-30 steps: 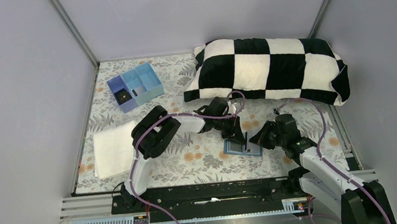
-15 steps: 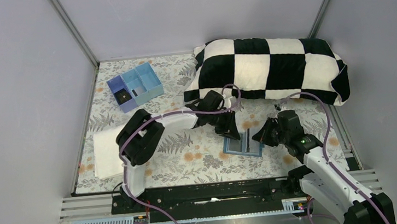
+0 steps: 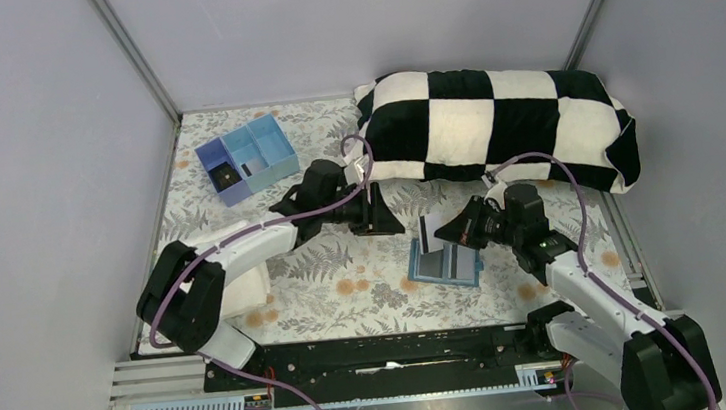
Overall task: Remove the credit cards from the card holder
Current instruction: Remove the credit card from the card holder.
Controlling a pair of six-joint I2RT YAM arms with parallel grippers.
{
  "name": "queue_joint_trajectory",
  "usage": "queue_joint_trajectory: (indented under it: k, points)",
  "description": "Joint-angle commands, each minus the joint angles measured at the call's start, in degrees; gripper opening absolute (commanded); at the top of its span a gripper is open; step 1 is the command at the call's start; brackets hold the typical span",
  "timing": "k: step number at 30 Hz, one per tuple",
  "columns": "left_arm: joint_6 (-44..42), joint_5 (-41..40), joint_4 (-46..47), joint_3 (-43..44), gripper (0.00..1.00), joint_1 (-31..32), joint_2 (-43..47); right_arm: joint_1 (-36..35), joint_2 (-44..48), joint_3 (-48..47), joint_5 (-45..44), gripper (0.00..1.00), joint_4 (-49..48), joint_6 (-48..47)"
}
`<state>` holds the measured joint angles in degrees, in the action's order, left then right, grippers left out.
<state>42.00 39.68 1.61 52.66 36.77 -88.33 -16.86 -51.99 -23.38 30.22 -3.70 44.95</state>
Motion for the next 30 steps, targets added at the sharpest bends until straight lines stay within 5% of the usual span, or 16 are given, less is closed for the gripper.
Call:
queue_joint_trajectory:
  k: [1, 14, 23, 30]
  points:
    - [3.95, 3.87, 9.38, -2.53, 0.47, -2.15, 2.31, -0.36, -2.42, 0.7, 7.93, 0.0, -14.56, 6.52]
    - [24.97, 8.94, 39.35, -16.69, 0.55, -6.64, 6.47, -6.18, -12.43, -0.52, 8.81, 0.0, -32.18, 15.44]
    - [26.96, 11.85, 43.85, -19.53, 0.53, -7.07, 5.7, -10.38, -18.72, -1.37, 11.0, 0.0, -42.81, 20.4]
    - [22.33, 9.95, 35.68, -19.35, 0.52, -7.13, 8.68, -10.45, -16.82, -1.2, 8.77, 0.0, -41.82, 19.88]
